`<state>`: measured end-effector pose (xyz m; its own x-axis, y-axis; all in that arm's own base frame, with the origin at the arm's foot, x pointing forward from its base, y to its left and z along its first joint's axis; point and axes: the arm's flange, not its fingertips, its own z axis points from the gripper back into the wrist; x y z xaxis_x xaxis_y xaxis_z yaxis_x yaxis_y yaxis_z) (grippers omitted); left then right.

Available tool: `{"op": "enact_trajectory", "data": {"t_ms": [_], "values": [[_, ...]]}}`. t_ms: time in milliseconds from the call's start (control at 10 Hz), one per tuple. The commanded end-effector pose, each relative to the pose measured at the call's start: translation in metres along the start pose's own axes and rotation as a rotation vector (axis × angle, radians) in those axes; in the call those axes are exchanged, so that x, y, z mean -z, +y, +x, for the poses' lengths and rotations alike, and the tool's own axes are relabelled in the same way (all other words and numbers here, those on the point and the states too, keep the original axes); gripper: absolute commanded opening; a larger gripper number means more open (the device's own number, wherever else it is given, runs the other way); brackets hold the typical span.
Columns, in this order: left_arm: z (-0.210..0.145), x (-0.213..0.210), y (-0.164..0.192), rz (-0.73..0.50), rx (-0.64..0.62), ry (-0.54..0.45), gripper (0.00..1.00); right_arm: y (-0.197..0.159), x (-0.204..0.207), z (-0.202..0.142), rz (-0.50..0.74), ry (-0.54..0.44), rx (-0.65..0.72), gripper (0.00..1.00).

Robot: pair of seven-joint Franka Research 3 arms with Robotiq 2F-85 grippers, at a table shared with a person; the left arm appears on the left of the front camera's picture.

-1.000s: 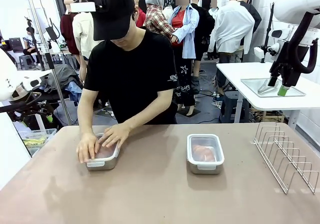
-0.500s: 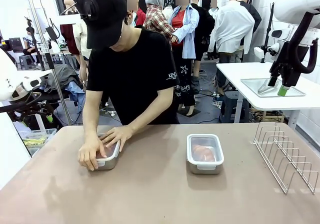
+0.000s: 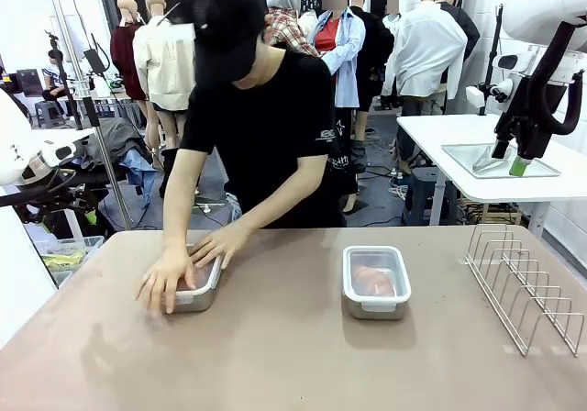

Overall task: Place the bread in airtight containers.
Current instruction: Release when the human grabs the Airtight Container lid.

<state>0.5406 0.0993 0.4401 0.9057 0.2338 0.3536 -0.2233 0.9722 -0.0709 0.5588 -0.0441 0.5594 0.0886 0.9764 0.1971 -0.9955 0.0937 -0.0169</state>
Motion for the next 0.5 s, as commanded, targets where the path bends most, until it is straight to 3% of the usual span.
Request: {"op": "enact_trajectory", "data": {"t_ms": [0,400], "values": [[0.0005,-0.0018,0.0013,0.009,0.004,-0.007,1.00,0.0002,0.0002,0.0023,0.012,0.018,0.015,1.00],[0.0005,-0.0018,0.0013,0.009,0.004,-0.007,1.00,0.0002,0.0002,0.0023,0.012,0.018,0.015,1.00]]}}
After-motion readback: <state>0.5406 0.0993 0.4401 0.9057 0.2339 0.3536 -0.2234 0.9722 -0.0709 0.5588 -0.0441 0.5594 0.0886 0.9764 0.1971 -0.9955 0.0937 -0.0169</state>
